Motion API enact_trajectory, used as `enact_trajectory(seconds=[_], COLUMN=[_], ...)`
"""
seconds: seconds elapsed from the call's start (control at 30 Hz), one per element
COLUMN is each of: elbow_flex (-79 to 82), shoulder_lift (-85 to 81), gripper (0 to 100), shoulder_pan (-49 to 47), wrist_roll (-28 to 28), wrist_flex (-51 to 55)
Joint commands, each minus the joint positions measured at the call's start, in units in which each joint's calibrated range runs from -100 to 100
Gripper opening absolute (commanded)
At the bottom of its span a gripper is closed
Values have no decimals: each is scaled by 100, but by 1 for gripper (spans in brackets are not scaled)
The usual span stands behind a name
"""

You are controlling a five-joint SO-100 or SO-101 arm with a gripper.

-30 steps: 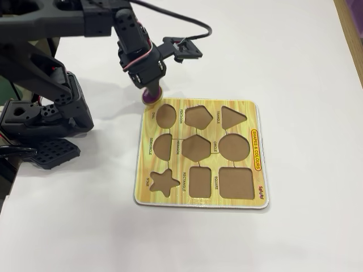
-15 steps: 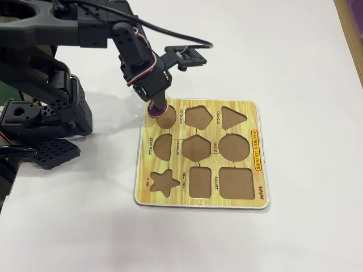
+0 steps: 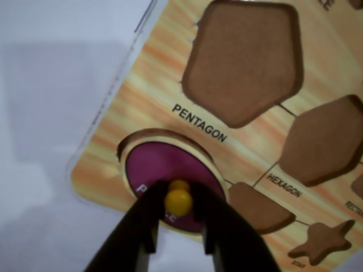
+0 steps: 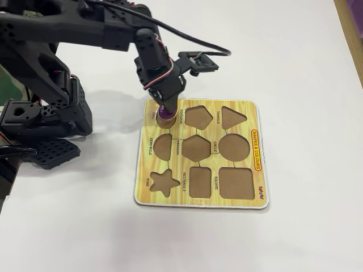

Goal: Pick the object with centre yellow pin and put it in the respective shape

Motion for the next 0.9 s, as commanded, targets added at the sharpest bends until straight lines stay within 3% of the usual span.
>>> enact_trajectory(seconds=[0.0,0.87], elbow_flex=[-396,-378], shoulder_lift=[95,655], gripper=[4,4], shoulder_pan=[-38,-47], wrist_roll=[14,234], wrist_flex=[-77,-85])
